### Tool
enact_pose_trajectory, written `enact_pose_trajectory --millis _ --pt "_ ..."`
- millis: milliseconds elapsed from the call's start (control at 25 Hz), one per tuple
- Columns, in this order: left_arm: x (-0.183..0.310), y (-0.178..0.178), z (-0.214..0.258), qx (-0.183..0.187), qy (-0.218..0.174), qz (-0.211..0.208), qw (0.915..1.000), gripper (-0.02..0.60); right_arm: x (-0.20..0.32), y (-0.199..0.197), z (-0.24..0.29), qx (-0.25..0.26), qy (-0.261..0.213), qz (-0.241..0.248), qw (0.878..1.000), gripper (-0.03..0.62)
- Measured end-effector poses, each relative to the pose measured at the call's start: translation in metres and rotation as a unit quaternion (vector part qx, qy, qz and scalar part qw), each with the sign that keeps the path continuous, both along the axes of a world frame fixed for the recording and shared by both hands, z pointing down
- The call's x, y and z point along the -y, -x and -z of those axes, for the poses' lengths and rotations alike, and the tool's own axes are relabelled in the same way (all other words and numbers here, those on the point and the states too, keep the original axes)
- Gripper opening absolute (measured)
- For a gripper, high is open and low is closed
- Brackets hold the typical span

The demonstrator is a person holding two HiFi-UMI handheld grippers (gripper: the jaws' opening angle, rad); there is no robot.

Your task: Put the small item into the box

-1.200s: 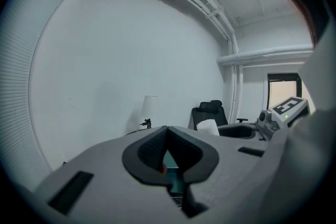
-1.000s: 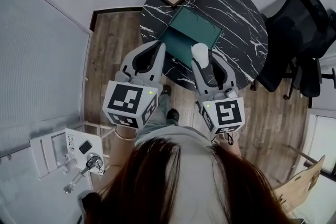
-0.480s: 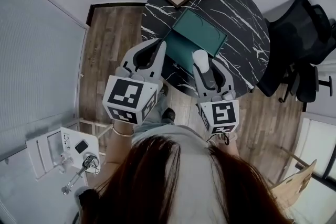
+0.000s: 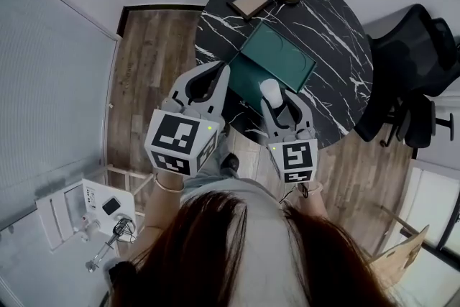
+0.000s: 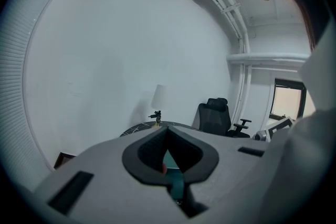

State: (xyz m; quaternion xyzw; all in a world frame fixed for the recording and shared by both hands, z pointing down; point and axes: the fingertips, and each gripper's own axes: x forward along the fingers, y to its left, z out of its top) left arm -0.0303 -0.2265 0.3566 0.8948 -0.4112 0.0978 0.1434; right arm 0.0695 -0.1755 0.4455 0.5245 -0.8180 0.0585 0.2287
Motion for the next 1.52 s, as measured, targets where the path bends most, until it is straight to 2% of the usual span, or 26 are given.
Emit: enact_pose_trajectory --millis 760,1520 --pt "0.036 0.005 -0.022 0.004 0.022 -0.003 0.9998 0.008 0.036 0.006 -0.065 -0.050 0.063 0.041 0.996 0.181" --pt "0.047 0.006 -0.035 0.010 0.036 -0.004 0.9993 0.008 0.042 0.005 -0.142 -0.116 0.145 0.077 0.980 0.181"
